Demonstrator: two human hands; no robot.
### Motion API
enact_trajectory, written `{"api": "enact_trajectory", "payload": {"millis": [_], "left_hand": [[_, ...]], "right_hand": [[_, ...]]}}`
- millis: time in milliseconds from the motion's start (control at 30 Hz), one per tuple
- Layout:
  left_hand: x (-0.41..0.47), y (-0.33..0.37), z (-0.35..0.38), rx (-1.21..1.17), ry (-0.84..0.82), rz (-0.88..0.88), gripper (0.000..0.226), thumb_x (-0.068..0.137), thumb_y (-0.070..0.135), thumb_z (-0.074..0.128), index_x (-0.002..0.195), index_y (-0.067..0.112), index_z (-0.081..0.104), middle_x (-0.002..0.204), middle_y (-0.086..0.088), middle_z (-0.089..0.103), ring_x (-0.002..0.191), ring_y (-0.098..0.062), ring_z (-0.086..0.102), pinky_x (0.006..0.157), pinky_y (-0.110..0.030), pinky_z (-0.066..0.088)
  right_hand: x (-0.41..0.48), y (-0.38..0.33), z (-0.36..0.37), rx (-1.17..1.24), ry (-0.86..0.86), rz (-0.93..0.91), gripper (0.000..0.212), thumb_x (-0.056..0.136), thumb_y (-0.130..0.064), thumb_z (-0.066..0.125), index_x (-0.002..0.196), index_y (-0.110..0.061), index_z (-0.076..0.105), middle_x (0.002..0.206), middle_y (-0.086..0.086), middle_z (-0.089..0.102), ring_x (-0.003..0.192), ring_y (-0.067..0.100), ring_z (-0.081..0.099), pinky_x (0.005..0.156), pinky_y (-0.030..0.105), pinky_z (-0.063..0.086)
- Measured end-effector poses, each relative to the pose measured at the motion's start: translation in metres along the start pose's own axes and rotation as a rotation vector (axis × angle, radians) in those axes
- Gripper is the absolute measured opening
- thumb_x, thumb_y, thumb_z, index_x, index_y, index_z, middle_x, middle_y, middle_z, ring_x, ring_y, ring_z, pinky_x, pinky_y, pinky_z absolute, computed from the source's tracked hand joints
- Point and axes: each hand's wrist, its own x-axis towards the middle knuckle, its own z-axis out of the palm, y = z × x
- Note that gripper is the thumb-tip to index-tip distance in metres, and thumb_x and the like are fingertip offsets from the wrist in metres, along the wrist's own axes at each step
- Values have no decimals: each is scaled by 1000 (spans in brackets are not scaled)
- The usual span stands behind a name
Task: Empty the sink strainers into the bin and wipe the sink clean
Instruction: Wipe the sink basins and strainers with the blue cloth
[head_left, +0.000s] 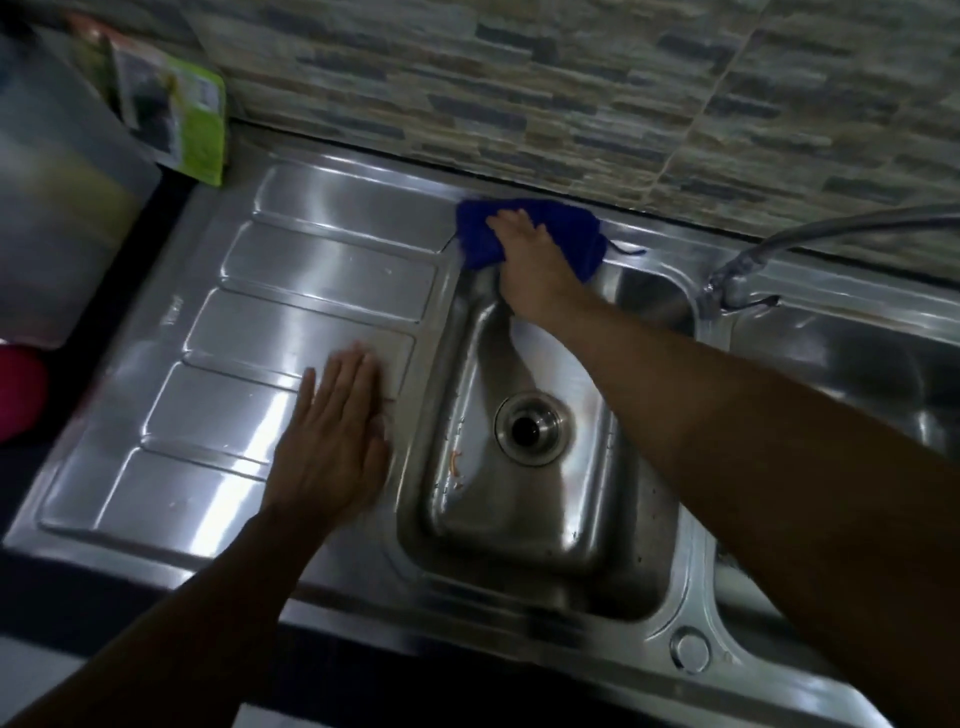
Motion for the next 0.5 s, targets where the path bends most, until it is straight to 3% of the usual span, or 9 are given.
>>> {"api": "enact_trajectory", "payload": {"millis": [133,267,433,500], "left_hand": [[-35,-19,10,73,89,-108,60,104,33,27,156,4,26,166,-15,18,156,-27,13,126,-51,14],[-37,-27,16,11,114,-84,57,106,32,24,157,8,25,167,-11,19,156,-24,12,128,-45,11],[-37,-33,16,-57,102,-75,55,107,31,20,157,10,26,167,-9,20,156,-20,13,128,-41,9],[-38,-33,14,-72,96,-76,55,107,31,20,157,9,27,167,-10,20,156,-20,12,128,-39,8]], "right_hand": [[0,-36,19,65,-75,-75,72,91,11,45,155,-16,26,165,5,15,153,23,8,125,38,1],[-80,-68,49,169,-38,-171,71,89,9,53,153,-10,31,164,7,20,153,24,10,126,36,4],[-190,-93,84,229,9,-310,68,79,11,58,145,2,43,155,16,37,147,34,27,120,51,26],[-194,-91,87,276,9,-300,67,78,14,59,143,2,46,153,17,39,146,33,30,120,48,30]]}}
